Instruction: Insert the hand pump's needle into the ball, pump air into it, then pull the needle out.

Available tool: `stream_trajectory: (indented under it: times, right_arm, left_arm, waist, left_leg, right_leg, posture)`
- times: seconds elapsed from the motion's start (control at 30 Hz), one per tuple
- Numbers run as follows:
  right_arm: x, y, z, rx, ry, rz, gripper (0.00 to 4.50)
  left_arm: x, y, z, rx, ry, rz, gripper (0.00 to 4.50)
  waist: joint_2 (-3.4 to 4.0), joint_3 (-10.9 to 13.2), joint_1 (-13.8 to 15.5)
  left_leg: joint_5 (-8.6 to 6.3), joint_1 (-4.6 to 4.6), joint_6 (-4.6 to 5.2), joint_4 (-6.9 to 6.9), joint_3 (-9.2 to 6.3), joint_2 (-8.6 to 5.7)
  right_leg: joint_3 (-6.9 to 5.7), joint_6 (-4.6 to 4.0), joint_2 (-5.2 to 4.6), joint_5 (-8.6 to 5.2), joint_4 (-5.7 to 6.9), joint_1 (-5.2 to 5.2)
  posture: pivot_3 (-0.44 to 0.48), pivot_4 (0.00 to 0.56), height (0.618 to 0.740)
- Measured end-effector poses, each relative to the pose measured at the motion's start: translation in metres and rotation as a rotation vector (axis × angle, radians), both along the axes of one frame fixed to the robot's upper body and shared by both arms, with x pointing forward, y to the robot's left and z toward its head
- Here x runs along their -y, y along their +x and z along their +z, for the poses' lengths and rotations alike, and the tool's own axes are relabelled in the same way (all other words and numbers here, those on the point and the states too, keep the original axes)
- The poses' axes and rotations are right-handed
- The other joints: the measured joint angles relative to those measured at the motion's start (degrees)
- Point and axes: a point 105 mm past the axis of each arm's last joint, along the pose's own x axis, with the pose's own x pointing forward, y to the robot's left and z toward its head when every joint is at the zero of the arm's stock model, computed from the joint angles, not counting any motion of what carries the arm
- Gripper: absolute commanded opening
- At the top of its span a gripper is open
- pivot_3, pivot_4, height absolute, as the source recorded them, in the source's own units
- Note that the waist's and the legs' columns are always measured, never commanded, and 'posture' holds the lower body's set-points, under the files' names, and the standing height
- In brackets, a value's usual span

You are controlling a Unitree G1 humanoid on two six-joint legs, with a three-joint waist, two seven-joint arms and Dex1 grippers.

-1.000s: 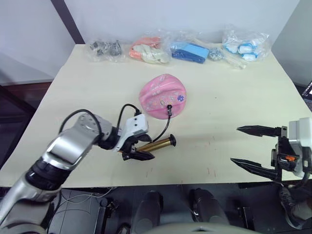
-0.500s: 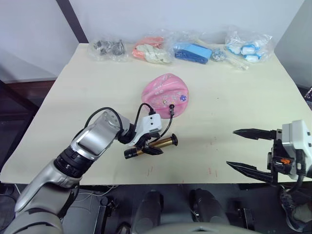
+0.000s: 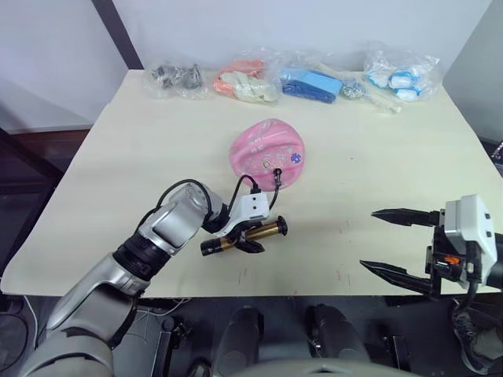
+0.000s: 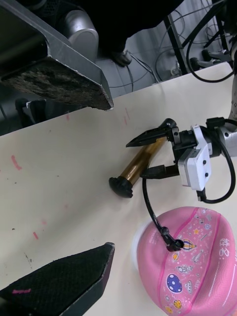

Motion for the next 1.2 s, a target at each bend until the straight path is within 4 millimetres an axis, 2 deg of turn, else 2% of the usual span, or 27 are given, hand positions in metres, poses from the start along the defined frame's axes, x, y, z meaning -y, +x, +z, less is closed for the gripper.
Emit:
stream_trajectory:
  times: [0.07, 0.1, 0.13, 0.23, 0.27, 0.43, 0.57, 0.63, 0.7, 0.8, 1.07, 1.13, 1.2]
  right_arm:
    - [0.0, 0.0, 0.0, -0.002, -0.004, 0.0, 4.5]
    - [0.0, 0.0, -0.001, -0.006, -0.005, -0.001, 4.5]
    - [0.001, -0.001, -0.002, -0.01, -0.005, -0.003, 4.5]
    - [0.001, -0.001, -0.004, -0.017, -0.008, -0.008, 4.5]
    - [0.002, -0.001, -0.004, -0.019, -0.011, -0.01, 4.5]
    - [0.002, -0.001, -0.006, -0.024, -0.018, -0.019, 4.5]
    - [0.003, -0.001, -0.006, -0.026, -0.019, -0.023, 4.5]
    - [0.006, -0.001, -0.005, -0.019, -0.021, -0.042, 4.5]
    - [0.007, -0.001, -0.002, -0.019, -0.002, -0.051, 4.5]
    - [0.009, -0.001, 0.003, -0.016, 0.032, -0.076, 4.5]
    - [0.016, -0.006, 0.02, -0.037, 0.13, -0.155, 4.5]
    - [0.017, -0.004, 0.028, -0.035, 0.166, -0.199, 4.5]
    - [0.016, -0.003, 0.032, -0.033, 0.176, -0.217, 4.5]
  left_arm:
    - [0.002, 0.001, -0.004, -0.001, 0.006, -0.008, 3.5]
    - [0.003, 0.001, -0.006, -0.001, 0.007, -0.013, 3.0]
    - [0.003, 0.001, -0.006, -0.001, 0.009, -0.016, 2.78]
    - [0.004, 0.004, -0.008, 0.013, 0.012, -0.022, 1.32]
    - [0.004, 0.008, -0.004, 0.036, 0.015, -0.031, 1.05]
    - [0.002, 0.007, -0.003, 0.021, 0.005, -0.03, 1.04]
    - [0.003, 0.003, 0.005, -0.008, -0.058, -0.017, 1.04]
    - [0.009, -0.002, 0.032, -0.028, -0.19, -0.03, 1.04]
    - [0.013, -0.007, 0.048, -0.043, -0.278, -0.051, 1.04]
    - [0.021, -0.017, 0.061, -0.08, -0.386, -0.078, 1.04]
    - [0.065, -0.031, 0.083, -0.115, -0.751, -0.138, 1.04]
    - [0.088, -0.039, 0.085, -0.13, -0.962, -0.177, 1.04]
    - [0.101, -0.043, 0.083, -0.143, -1.038, -0.198, 1.04]
  waist:
    - [0.0, 0.0, 0.0]
    - [0.0, 0.0, 0.0]
    - [0.0, 0.0, 0.0]
    - [-0.01, -0.01, 0.01]
    - [0.0, -0.03, 0.04]
    - [0.01, -0.03, -0.01]
    - [0.01, -0.03, 0.0]
    - [0.01, -0.03, 0.01]
    - [0.01, -0.03, 0.01]
    - [0.02, -0.03, 0.02]
    - [0.07, -0.07, 0.13]
    - [0.15, -0.12, 0.24]
    - [0.09, -0.1, 0.26]
  left_leg:
    - [0.0, 0.0, 0.0, 0.0, 0.0, 0.0]
    - [0.0, 0.0, 0.0, 0.0, -0.01, 0.0]
    - [0.0, 0.0, 0.0, 0.0, -0.01, 0.0]
    - [0.0, 0.0, 0.0, 0.01, -0.01, 0.0]
    - [0.0, 0.02, 0.0, 0.02, -0.02, 0.0]
    - [0.0, 0.01, 0.0, 0.02, -0.02, 0.0]
    - [0.0, 0.0, 0.0, 0.03, -0.02, 0.01]
    - [0.0, -0.01, 0.0, 0.05, -0.03, 0.01]
    - [0.0, -0.01, 0.0, 0.05, -0.03, 0.01]
    - [0.0, 0.0, 0.0, 0.05, -0.03, 0.01]
    - [0.0, 0.03, 0.0, 0.07, -0.02, 0.0]
    - [0.0, 0.05, 0.0, 0.08, 0.03, -0.01]
    - [0.0, 0.0, 0.0, 0.13, 0.01, -0.06]
  right_leg:
    - [0.0, 0.0, 0.0, 0.0, 0.0, 0.0]
    - [0.0, 0.0, 0.0, 0.0, 0.0, 0.0]
    - [0.0, 0.0, 0.0, 0.0, 0.01, 0.0]
    - [0.0, 0.0, 0.0, 0.0, 0.02, 0.01]
    - [-0.01, 0.0, 0.0, 0.0, 0.02, 0.03]
    - [-0.01, 0.0, 0.0, 0.0, 0.02, 0.03]
    - [-0.01, 0.0, 0.0, 0.0, 0.04, 0.02]
    - [-0.03, 0.0, -0.01, 0.0, 0.03, 0.04]
    - [-0.03, 0.0, -0.02, 0.0, 0.03, 0.03]
    - [-0.02, 0.0, -0.03, 0.0, 0.03, 0.04]
    - [0.0, 0.0, -0.06, 0.02, 0.05, 0.09]
    - [0.04, 0.07, -0.15, 0.06, 0.03, 0.12]
    - [0.02, 0.07, -0.11, 0.07, 0.0, 0.12]
  posture:
    - [0.0, 0.15, 0.74]
    - [0.0, 0.15, 0.74]
    - [0.0, 0.15, 0.74]
    - [0.0, 0.15, 0.74]
    - [0.0, 0.15, 0.74]
    - [0.0, 0.15, 0.74]
    - [0.0, 0.15, 0.74]
    - [0.0, 0.15, 0.74]
    - [0.0, 0.15, 0.74]
    - [0.0, 0.15, 0.74]
    - [0.0, 0.15, 0.74]
    - [0.0, 0.15, 0.74]
    - [0.0, 0.15, 0.74]
